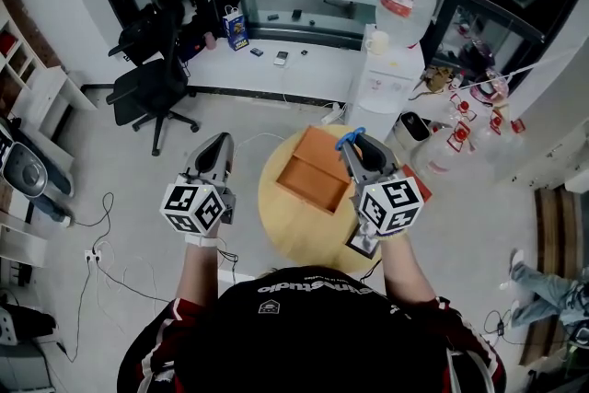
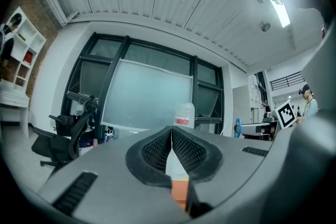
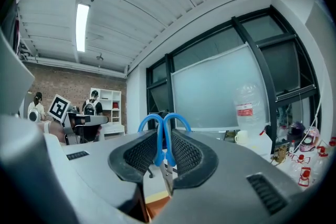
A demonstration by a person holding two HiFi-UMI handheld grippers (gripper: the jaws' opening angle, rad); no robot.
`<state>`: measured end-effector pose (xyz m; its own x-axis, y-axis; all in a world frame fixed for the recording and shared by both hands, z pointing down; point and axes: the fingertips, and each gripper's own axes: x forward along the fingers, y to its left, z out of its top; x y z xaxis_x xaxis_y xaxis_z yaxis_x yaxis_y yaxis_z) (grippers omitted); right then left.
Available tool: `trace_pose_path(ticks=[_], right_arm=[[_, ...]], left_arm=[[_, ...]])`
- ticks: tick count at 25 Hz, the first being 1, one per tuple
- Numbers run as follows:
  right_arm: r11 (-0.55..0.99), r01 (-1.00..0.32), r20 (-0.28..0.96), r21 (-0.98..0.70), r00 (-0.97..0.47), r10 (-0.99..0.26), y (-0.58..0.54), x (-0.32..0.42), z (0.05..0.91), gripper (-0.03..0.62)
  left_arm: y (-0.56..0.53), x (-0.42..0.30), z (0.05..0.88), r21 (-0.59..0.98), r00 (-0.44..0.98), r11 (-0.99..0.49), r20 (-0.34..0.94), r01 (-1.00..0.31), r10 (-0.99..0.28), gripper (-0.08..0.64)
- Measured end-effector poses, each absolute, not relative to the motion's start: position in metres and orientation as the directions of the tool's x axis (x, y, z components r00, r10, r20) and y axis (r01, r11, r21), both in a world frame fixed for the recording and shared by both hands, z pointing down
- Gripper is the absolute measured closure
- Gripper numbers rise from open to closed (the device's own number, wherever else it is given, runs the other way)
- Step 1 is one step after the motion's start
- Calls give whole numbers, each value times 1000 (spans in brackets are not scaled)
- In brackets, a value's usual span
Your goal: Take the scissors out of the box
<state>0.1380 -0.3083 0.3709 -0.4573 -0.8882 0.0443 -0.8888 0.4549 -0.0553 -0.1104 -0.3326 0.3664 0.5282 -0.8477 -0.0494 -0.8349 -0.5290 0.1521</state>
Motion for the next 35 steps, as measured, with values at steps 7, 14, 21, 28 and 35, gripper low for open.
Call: trace_pose_path(ticks=[7,14,21,28,35], right_arm=[[448,-893,53,-50,-450,-891,-308,140,373,482],[441,-897,67,-30,-442,-895,-308,143,374,482],[441,-897,66,-38,-443,-894,-309,143,371,482],[450,-892,61,-41,-452,-890,-307,139,370,482],[456,-889,57,-44,-458,-887,-310,137,365,482]], left_arm=[[-333,-106,367,153,535,-535,-46,-831,-844,541],[-334,-101,370,156,539,-539,-43,-828,-841,541],[-333,-103,369,159,537,-536,-43,-829,-842,541],[-332,-105,369,170,537,-537,-50,-826,-842,541],[-334,-107,363,195,539,-540,-60,-819,-840,541]])
